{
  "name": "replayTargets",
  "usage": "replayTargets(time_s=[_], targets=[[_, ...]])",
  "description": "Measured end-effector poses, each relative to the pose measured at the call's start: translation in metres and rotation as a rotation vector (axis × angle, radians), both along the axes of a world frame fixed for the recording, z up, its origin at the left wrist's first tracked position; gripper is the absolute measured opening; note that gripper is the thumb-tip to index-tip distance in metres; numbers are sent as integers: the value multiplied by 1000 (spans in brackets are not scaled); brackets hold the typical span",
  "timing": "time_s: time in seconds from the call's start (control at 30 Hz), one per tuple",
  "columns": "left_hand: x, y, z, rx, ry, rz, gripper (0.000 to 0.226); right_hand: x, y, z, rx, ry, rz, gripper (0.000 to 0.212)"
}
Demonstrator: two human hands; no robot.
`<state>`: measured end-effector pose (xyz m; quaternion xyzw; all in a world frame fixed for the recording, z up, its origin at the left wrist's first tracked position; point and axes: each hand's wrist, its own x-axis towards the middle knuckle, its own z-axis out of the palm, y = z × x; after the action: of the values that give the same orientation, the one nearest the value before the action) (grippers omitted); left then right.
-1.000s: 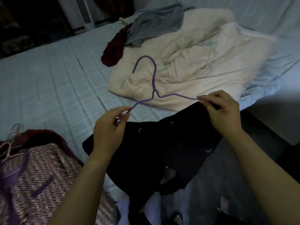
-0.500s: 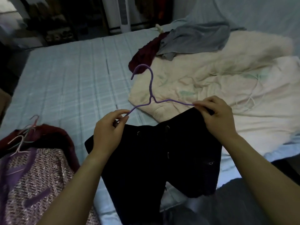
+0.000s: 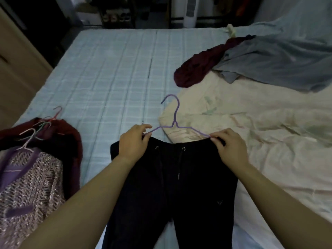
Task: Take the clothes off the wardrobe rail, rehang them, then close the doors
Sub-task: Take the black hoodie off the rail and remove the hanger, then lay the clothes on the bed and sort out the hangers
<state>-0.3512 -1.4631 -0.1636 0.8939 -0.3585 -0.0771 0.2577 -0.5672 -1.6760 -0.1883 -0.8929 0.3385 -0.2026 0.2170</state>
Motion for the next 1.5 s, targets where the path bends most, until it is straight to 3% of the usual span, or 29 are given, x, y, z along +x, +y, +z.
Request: replayTargets(time_s=[0.13,0.33,0.53,0.73,0.87,1.07,1.2,1.37,1.5], targets=[[-17,13,-32,144,117,9,46,21,8,-29,13,239,146,38],[-54,72,-44,355,146,113,80,38,79,-49,80,391,401,60],[-80,166,-40,387,173,243,80,50,168,-38,155,451,560,76],[-51,266,-24,284,121,360,70,109,261,-22,164,360,733,71],[1,330,-23,207,24,385,59,181,327,-15,145,349,821,52],[146,434,-43,250,55,269,72,305,433,-39,151,286,773,62],[244,501,-61,307,23,175,68,385,486,-60,162,354,684,60],[337,546,-81,373,50,110,68,450,505,-88,146,451,530,39],[393,541,-106,316,33,74,51,473,498,-111,88,558,413,49]])
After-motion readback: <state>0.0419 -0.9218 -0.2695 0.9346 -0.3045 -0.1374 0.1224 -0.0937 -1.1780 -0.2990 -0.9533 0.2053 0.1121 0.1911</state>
